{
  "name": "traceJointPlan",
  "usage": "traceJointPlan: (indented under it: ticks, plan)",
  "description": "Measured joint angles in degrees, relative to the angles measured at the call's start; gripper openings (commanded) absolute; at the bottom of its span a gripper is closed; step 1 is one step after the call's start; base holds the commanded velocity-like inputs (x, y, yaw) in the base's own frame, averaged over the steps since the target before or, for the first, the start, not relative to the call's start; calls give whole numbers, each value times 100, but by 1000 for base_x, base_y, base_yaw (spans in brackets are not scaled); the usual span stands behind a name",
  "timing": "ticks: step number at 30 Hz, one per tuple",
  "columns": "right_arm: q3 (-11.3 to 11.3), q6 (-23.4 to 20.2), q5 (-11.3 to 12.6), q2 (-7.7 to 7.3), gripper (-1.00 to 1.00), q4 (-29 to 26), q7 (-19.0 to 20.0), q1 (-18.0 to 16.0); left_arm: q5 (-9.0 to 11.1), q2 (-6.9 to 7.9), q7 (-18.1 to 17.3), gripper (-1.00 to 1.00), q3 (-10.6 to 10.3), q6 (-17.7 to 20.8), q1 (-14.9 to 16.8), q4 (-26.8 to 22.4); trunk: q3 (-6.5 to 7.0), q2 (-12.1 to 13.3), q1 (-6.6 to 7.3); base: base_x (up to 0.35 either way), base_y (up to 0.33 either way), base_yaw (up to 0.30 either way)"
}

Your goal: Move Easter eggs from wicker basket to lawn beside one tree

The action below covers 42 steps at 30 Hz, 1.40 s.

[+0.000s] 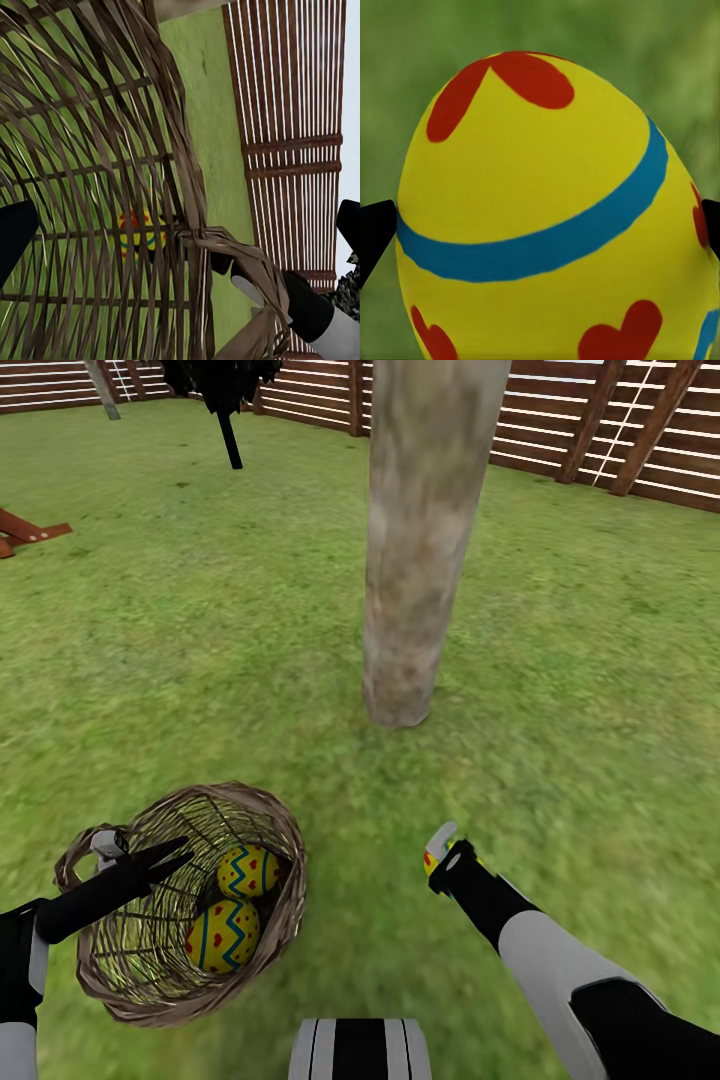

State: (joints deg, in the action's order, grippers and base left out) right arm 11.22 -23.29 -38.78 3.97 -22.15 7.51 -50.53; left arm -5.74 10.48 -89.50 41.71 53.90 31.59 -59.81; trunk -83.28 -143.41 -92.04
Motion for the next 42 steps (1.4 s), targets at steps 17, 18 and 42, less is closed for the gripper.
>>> traceJointPlan:
  ticks: [17,18,42]
  plan:
    - [3,8,-8,61,-100,269,-15,0,-3,0,0,100,0,0,0,0,-177,-10,-21,0,0,0]
    - [3,8,-8,61,-100,264,-15,0,-4,0,0,100,0,0,0,0,-199,-12,-24,0,0,0]
    - [4,318,-18,52,-100,212,-2,0,0,0,0,100,0,0,0,7,-354,-21,-42,0,0,0]
